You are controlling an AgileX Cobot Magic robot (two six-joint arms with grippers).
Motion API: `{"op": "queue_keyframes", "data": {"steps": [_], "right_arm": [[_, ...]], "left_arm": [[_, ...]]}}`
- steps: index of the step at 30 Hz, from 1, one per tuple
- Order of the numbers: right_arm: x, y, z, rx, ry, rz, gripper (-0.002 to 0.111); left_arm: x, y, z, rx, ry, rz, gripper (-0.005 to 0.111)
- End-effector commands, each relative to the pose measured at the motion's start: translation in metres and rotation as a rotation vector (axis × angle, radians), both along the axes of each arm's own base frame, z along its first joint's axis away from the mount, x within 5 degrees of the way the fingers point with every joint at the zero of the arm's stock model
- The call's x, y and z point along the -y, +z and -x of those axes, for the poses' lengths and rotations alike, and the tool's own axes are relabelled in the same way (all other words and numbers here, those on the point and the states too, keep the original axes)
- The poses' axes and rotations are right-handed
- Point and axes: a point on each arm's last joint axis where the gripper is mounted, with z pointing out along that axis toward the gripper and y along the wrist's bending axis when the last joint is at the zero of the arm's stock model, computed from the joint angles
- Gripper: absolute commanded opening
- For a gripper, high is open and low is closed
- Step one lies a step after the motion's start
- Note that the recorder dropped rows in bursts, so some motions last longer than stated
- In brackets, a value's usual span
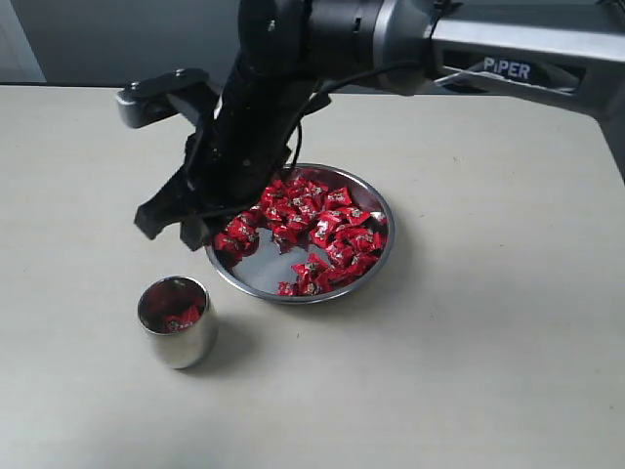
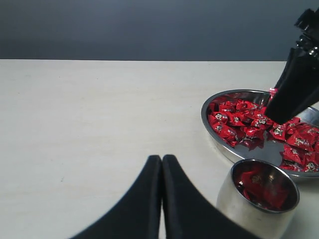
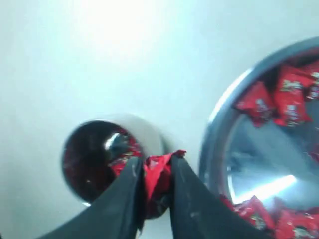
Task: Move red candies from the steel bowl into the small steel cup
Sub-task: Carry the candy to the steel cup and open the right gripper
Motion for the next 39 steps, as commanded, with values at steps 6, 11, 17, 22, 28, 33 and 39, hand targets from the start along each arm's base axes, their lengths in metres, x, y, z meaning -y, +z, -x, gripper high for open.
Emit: {"op": "queue_keyframes", "data": {"steps": [6, 11, 17, 22, 28, 33, 39], "right_arm": [[-0.022, 0.003, 0.044, 0.025, 0.237, 0.093, -0.001], [-0.023, 0.003, 0.043, 0.036, 0.232, 0.081, 0.001], [-0.024, 0.003, 0.043, 0.048, 0.246, 0.072, 0.034], [-0.025, 0.004, 0.042, 0.051, 0.24, 0.061, 0.038], [-0.018, 0.002, 0.034, 0.114, 0.24, 0.126, 0.038], [0.007, 0.0, 0.004, 0.215, 0.064, 0.281, 0.038], [0.032, -0.013, -0.018, 0.145, -0.019, 0.354, 0.038]], "left_arm": [[-0.001, 0.0, 0.0, 0.013, 0.007, -0.002, 0.0], [-0.001, 0.0, 0.0, 0.013, 0.007, -0.002, 0.0], [-0.001, 0.0, 0.0, 0.013, 0.007, -0.002, 0.0], [-0.001, 0.0, 0.0, 0.013, 0.007, -0.002, 0.0], [-0.001, 0.0, 0.0, 0.013, 0.007, -0.002, 0.0], [-0.001, 0.0, 0.0, 0.013, 0.007, -0.002, 0.0], [-0.001, 0.0, 0.0, 0.013, 0.007, -0.002, 0.0]]}}
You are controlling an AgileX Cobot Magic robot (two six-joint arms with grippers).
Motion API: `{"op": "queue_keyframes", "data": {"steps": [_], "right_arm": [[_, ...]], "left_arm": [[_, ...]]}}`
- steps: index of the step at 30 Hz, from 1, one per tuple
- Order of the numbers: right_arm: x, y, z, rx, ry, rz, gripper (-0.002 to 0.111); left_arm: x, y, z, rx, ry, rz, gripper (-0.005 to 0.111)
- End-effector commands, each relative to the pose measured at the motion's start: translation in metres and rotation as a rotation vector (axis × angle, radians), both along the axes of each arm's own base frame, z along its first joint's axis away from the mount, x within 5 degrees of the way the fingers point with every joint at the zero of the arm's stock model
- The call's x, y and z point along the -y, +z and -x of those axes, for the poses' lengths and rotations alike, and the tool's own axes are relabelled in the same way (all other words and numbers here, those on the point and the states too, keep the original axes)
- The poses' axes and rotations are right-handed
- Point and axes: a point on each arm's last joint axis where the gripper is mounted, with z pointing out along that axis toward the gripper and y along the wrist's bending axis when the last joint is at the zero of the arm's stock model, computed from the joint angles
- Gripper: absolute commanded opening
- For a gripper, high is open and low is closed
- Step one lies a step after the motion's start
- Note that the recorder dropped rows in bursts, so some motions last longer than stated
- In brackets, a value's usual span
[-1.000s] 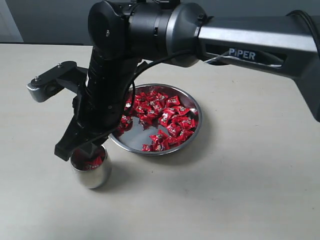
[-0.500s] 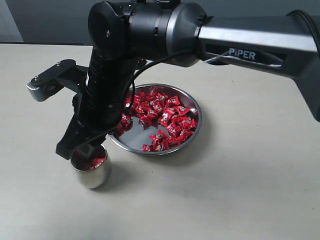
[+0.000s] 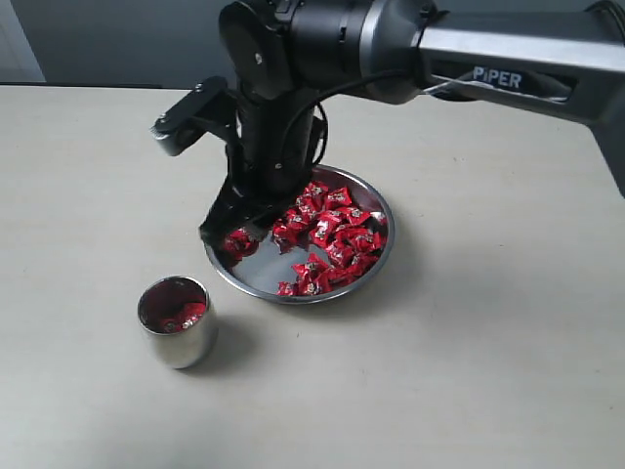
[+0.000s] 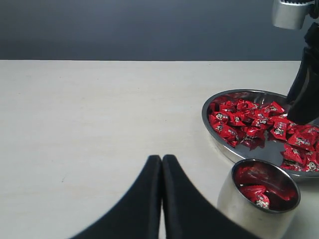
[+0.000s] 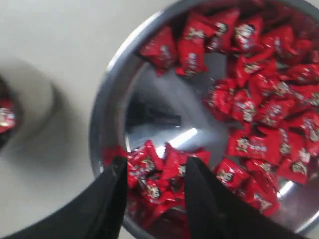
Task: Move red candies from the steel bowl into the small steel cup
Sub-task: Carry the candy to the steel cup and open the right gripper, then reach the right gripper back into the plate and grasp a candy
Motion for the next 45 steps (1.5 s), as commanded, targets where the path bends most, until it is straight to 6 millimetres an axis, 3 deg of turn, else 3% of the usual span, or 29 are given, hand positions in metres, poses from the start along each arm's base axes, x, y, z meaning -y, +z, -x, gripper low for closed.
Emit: {"op": "queue_keyframes", "data": {"steps": [1, 8, 14, 26, 31, 39, 45], "right_arm": [[0.016, -0.011, -0.013, -0.061, -0.064, 0.055, 0.038], [0.014, -0.056, -0.016, -0.173, -0.081, 0.134, 0.038], [0.013, -0.079, -0.017, -0.209, -0.081, 0.171, 0.038], [0.016, -0.079, -0.025, -0.124, -0.054, 0.204, 0.034], [0.015, -0.079, -0.027, -0.104, -0.055, 0.185, -0.001], [0.012, -0.066, -0.028, -0.062, -0.065, 0.127, -0.001], [0.008, -0.032, -0.029, 0.022, -0.071, 0.007, -0.001]], "left_arm": [[0.0, 0.0, 0.0, 0.013, 0.007, 0.001, 0.0], [0.0, 0.0, 0.0, 0.013, 0.007, 0.001, 0.0], [0.0, 0.0, 0.0, 0.013, 0.007, 0.001, 0.0], [0.0, 0.0, 0.0, 0.013, 0.007, 0.001, 0.0], [0.0, 0.0, 0.0, 0.013, 0.007, 0.001, 0.0], [0.0, 0.0, 0.0, 0.013, 0.007, 0.001, 0.0], [0.0, 0.0, 0.0, 0.013, 0.007, 0.001, 0.0]]}}
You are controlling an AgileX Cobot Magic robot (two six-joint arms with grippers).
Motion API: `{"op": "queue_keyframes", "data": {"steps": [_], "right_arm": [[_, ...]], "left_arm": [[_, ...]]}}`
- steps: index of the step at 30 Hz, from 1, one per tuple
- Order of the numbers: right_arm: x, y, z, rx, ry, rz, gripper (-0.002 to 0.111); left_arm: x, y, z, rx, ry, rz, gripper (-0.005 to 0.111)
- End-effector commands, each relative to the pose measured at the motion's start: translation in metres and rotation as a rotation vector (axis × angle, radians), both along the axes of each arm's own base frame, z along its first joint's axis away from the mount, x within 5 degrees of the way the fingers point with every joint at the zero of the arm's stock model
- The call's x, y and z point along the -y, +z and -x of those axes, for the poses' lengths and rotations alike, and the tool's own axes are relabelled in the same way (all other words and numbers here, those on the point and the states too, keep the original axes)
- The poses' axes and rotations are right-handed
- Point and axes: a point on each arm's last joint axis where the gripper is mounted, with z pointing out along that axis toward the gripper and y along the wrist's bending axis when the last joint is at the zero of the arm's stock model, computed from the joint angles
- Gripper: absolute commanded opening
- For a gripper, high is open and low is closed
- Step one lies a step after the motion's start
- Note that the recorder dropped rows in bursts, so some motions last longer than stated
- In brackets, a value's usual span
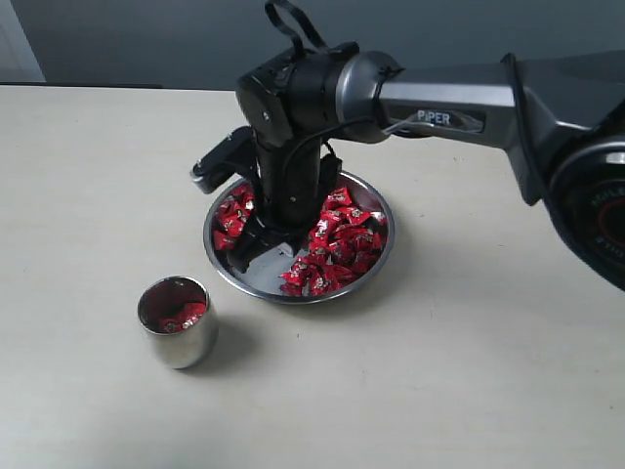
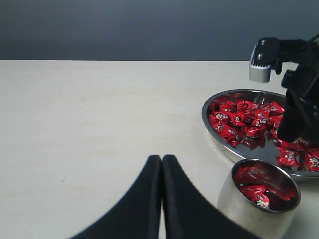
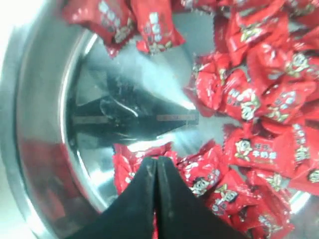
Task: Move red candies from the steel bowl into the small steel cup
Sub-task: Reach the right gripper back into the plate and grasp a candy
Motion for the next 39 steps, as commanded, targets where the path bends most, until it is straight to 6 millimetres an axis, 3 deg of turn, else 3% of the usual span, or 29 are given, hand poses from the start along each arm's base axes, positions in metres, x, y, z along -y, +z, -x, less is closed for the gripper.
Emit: {"op": "queue_keyframes", "data": {"steps": [1, 4, 8, 12, 15, 18, 27, 31, 36, 39], "right_arm": [[-0.001, 0.034, -0.001, 0.077, -0.011, -0.103, -0.001], [0.001, 0.044, 0.001, 0.076, -0.014, -0.109, -0.001], [0.005, 0.035, 0.004, 0.024, 0.001, -0.036, 0.005], [0.005, 0.012, 0.003, -0.027, 0.02, 0.017, 0.032], [0.003, -0.003, 0.002, -0.052, 0.019, 0.037, 0.043], [0.003, -0.016, 0.002, -0.073, 0.019, 0.058, 0.043], [0.002, -0.029, 0.001, -0.087, 0.015, 0.071, 0.043], [0.002, -0.035, 0.001, -0.096, 0.015, 0.079, 0.036], [0.002, -0.035, 0.0, -0.093, 0.011, 0.078, 0.006], [0.002, -0.035, 0.0, -0.093, 0.007, 0.078, -0.001]], "left_arm": [[0.0, 0.0, 0.0, 0.013, 0.007, 0.001, 0.0], [0.0, 0.0, 0.0, 0.013, 0.007, 0.001, 0.0], [0.0, 0.0, 0.0, 0.013, 0.007, 0.001, 0.0], [0.0, 0.0, 0.0, 0.013, 0.007, 0.001, 0.0], [0.0, 0.0, 0.0, 0.013, 0.007, 0.001, 0.0], [0.0, 0.0, 0.0, 0.013, 0.007, 0.001, 0.0], [0.0, 0.0, 0.0, 0.013, 0.007, 0.001, 0.0], [0.0, 0.0, 0.0, 0.013, 0.007, 0.001, 0.0], [0.0, 0.0, 0.0, 0.013, 0.007, 0.001, 0.0], [0.0, 0.0, 0.0, 0.013, 0.007, 0.001, 0.0]]}}
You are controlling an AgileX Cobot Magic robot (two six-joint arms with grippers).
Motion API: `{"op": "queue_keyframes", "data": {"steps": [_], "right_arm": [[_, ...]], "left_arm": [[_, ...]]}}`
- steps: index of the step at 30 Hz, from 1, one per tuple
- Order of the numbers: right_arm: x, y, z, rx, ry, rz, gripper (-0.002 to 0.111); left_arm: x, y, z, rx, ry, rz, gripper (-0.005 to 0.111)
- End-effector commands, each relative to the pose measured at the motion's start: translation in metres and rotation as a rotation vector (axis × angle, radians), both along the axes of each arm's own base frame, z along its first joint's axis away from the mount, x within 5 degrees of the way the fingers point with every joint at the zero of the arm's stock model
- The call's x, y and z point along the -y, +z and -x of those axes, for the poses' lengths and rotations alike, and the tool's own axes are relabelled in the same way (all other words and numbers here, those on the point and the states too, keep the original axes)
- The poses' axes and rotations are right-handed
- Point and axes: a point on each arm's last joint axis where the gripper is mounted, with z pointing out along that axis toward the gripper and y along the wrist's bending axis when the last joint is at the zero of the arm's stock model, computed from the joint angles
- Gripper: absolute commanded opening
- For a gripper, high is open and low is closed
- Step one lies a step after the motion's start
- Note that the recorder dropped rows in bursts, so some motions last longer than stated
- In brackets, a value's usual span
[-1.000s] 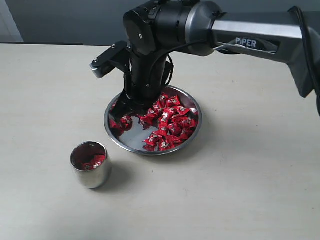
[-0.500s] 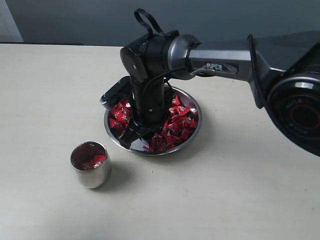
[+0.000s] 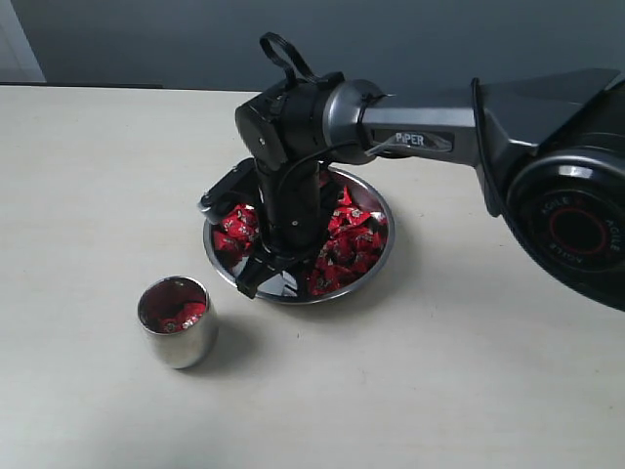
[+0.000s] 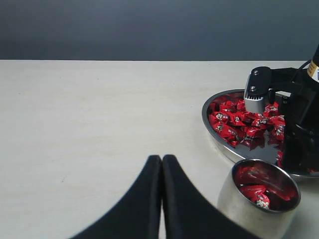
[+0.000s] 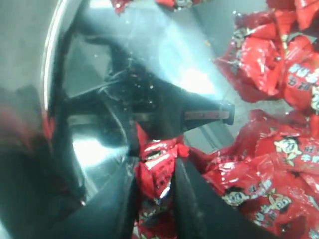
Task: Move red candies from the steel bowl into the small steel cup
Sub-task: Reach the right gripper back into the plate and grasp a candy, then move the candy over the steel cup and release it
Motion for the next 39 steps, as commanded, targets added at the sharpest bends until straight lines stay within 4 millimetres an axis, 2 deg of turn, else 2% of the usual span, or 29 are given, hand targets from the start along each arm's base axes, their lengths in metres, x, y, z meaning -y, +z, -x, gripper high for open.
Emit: {"op": "queue_keyframes", "data": {"steps": [1, 4, 6, 9, 13, 15, 18, 19, 24, 27, 29, 31, 32, 39], "right_arm": [[0.001, 0.001, -0.002, 0.009, -0.006, -0.003, -0.001], [-0.001, 0.006, -0.005, 0.025, -0.005, -0.019, -0.001], [-0.006, 0.018, -0.007, 0.059, -0.009, -0.063, -0.001], [-0.012, 0.037, -0.008, 0.079, -0.031, -0.152, -0.001], [-0.017, 0.074, -0.001, 0.084, -0.064, -0.286, -0.001], [-0.019, 0.097, 0.007, 0.054, -0.069, -0.383, -0.001], [-0.031, 0.116, 0.026, -0.011, 0.027, -0.487, -0.001], [-0.04, 0.119, 0.038, -0.026, 0.074, -0.503, -0.001], [-0.059, 0.114, 0.067, -0.01, 0.198, -0.434, -0.001], [-0.058, 0.113, 0.069, -0.019, 0.21, -0.407, -0.001], [-0.056, 0.113, 0.068, -0.008, 0.218, -0.389, 0.007], [-0.056, 0.113, 0.068, -0.008, 0.223, -0.389, 0.03], [-0.057, 0.113, 0.069, -0.008, 0.225, -0.389, 0.034], [-0.059, 0.113, 0.071, -0.022, 0.224, -0.399, 0.034]], "left_arm": [[0.0, 0.0, 0.0, 0.013, 0.007, 0.001, 0.0], [0.0, 0.0, 0.0, 0.013, 0.007, 0.001, 0.0], [0.0, 0.0, 0.0, 0.013, 0.007, 0.001, 0.0], [0.0, 0.0, 0.0, 0.013, 0.007, 0.001, 0.0], [0.0, 0.0, 0.0, 0.013, 0.007, 0.001, 0.0], [0.0, 0.0, 0.0, 0.013, 0.007, 0.001, 0.0], [0.0, 0.0, 0.0, 0.013, 0.007, 0.001, 0.0], [0.0, 0.0, 0.0, 0.013, 0.007, 0.001, 0.0], [0.0, 0.0, 0.0, 0.013, 0.007, 0.001, 0.0], [0.0, -0.001, 0.0, 0.011, 0.007, 0.0, 0.0], [0.0, -0.001, 0.0, 0.011, 0.007, 0.0, 0.0], [0.0, -0.001, 0.0, 0.011, 0.007, 0.0, 0.0], [0.0, -0.001, 0.0, 0.011, 0.007, 0.0, 0.0], [0.0, -0.001, 0.0, 0.011, 0.007, 0.0, 0.0]]}}
